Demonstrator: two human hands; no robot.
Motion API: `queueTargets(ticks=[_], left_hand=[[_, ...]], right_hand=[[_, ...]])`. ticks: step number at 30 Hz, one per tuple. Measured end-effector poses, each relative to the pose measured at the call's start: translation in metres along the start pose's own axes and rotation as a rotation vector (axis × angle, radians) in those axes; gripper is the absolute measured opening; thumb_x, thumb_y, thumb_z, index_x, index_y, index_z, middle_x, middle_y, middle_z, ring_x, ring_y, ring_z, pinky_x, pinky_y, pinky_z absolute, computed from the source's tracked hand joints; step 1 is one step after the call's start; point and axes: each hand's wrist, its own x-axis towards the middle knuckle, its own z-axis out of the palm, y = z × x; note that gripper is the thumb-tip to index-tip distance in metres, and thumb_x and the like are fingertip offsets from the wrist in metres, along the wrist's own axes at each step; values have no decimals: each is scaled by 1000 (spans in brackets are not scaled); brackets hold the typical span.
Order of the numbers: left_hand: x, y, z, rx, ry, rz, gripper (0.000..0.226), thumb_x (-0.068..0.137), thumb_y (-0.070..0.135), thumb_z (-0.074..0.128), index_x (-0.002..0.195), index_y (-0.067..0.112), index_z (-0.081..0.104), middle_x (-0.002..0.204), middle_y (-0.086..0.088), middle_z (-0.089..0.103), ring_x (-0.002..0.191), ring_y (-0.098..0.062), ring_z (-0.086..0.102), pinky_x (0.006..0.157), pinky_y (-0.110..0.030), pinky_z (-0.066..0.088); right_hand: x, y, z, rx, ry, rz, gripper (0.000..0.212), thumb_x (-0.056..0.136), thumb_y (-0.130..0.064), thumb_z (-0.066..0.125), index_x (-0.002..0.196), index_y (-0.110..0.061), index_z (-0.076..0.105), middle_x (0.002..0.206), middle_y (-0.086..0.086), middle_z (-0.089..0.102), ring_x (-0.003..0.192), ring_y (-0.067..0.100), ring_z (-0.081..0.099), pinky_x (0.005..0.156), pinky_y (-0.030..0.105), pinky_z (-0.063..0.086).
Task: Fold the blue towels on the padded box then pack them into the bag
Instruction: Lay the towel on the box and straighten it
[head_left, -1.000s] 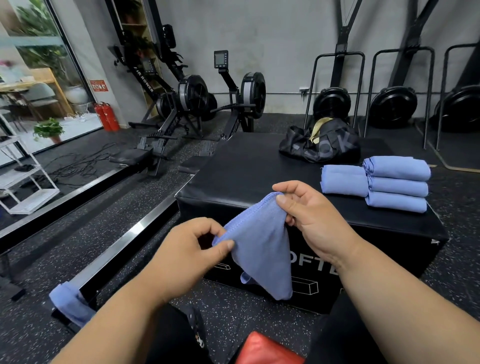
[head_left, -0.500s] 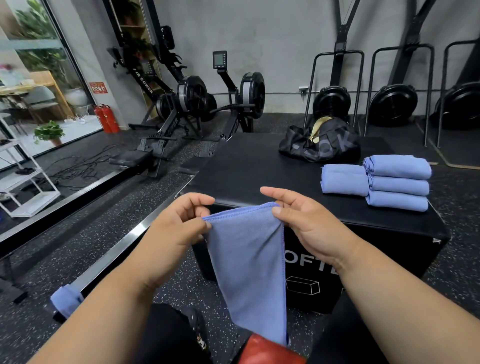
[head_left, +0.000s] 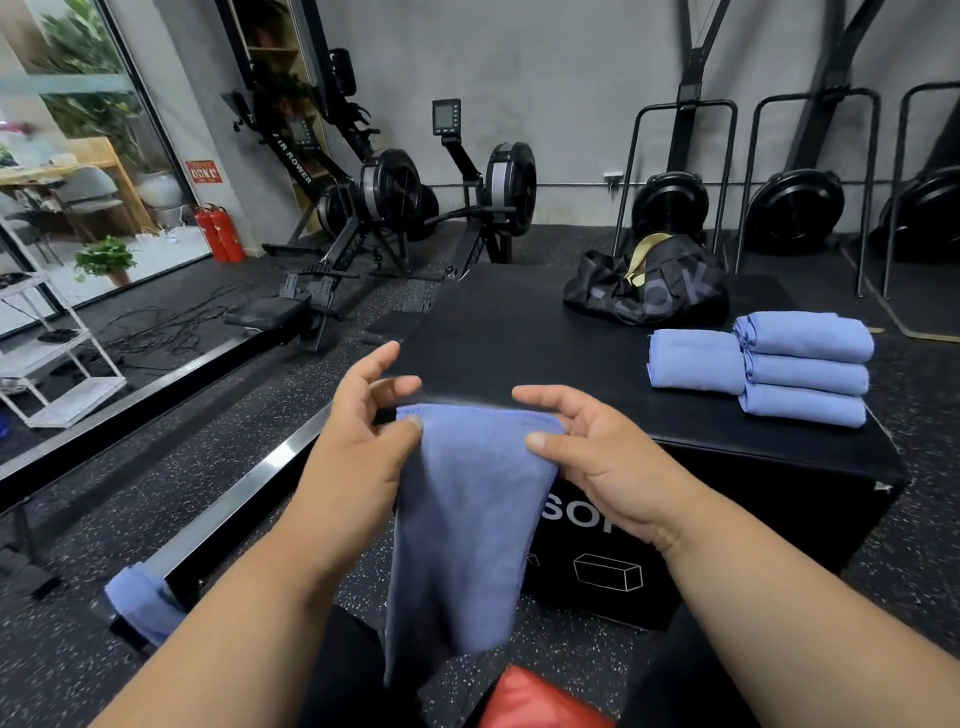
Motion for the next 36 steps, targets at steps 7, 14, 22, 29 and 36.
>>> queueTargets(ticks=[7, 14, 22, 29, 36], left_hand=[[-10, -36, 1, -166, -259, -329, 75, 90, -2, 74, 154, 20, 42, 120, -9, 78, 111, -18, 73, 87, -27, 59], [-5, -54, 0, -218, -282, -282, 41, 93, -1, 73, 133, 4, 65, 123, -23, 74, 117, -37, 70, 102, -42, 56], [4, -61, 5, -347, -264, -354, 24, 95, 0, 65, 117, -2, 74, 112, -16, 77, 88, -10, 73, 68, -15, 54], [17, -75, 3, -242, -263, -386, 15, 90, 25, 77, 101, 15, 79, 102, -5, 76, 88, -13, 61, 75, -21, 49], [29, -90, 5, -136, -287, -375, 32, 85, 39, 77, 95, 9, 73, 94, -12, 69, 89, -23, 55, 87, -41, 38]], right_hand=[[2, 0, 1, 37, 33, 3, 41, 97, 5, 65, 131, -16, 66, 115, 20, 75, 102, 28, 71, 95, 40, 57], [1, 7, -13, -62, 131, 37, 41, 97, 4, 66, 132, -17, 65, 115, 14, 78, 102, 21, 73, 90, 29, 59], [8, 21, -20, -33, 65, 93, 43, 99, 3, 63, 136, -17, 62, 120, 12, 77, 110, 24, 73, 98, 37, 56], [15, 29, -31, -203, 59, 175, 41, 100, -7, 66, 137, -26, 63, 120, 1, 78, 113, 18, 72, 96, 32, 50], [26, 40, -43, -466, 53, 328, 4, 93, -8, 75, 96, -6, 74, 72, 2, 63, 61, 9, 48, 51, 12, 38]])
